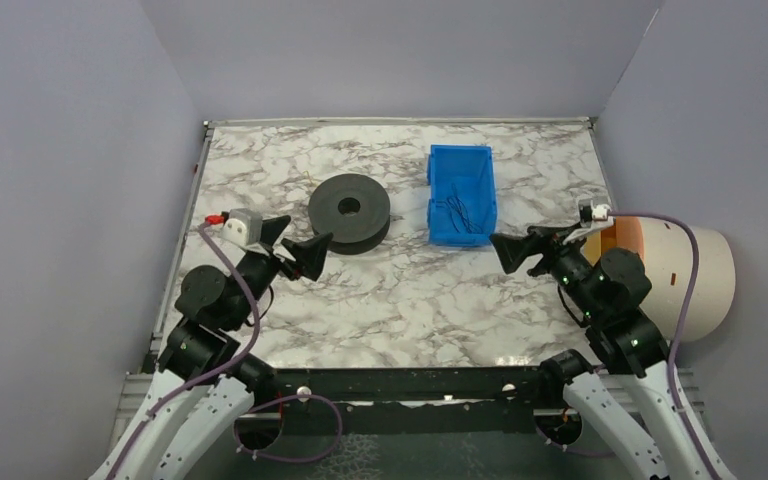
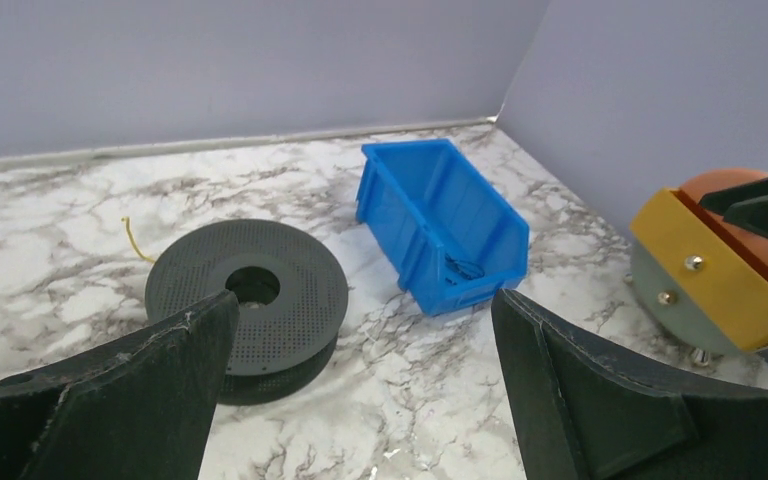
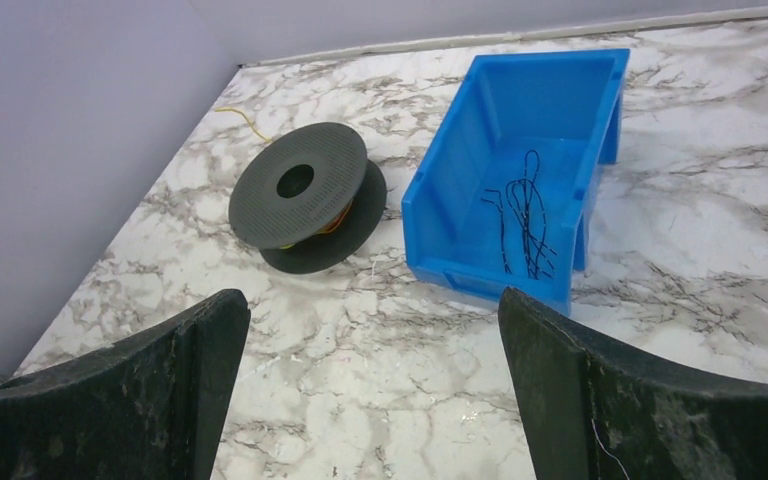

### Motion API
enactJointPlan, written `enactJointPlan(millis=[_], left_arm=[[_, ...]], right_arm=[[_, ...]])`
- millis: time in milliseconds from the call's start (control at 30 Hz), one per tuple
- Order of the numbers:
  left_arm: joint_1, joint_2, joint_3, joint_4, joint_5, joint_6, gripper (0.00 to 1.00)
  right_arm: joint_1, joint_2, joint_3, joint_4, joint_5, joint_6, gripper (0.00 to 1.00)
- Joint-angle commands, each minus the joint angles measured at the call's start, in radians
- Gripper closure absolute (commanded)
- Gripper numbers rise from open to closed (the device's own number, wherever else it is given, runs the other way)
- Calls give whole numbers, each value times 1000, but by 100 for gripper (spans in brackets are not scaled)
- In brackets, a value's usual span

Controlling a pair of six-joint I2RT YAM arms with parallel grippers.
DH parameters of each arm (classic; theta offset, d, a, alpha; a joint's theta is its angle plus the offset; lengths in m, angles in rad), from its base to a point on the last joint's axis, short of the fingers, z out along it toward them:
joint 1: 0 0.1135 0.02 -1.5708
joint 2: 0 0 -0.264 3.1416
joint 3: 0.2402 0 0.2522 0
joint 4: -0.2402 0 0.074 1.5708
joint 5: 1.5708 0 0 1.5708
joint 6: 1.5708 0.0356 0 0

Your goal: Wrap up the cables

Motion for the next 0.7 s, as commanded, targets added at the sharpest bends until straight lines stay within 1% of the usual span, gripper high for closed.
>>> enactJointPlan(millis=[0,100,233,500,600,667], left_arm=[[2,-107,-51,99,60,29,1],[2,-128,-61,102,34,38,1],[2,-102,-56,91,21,37,1],[3,-32,-46,75,40,33,1],[4,-27,-46,76,39,33,1],[5,-23,-46,74,39,34,1]], right_arm=[[3,-110,-61,37,96,23,0],[4,-155,-55,31,154,35,0],[3,-159,-39,13,168,56,0],[4,-111,-49,24,88,68,0],[4,-61,-24,35,-35,26,0],[3,-32,-13,29,1,48,0]])
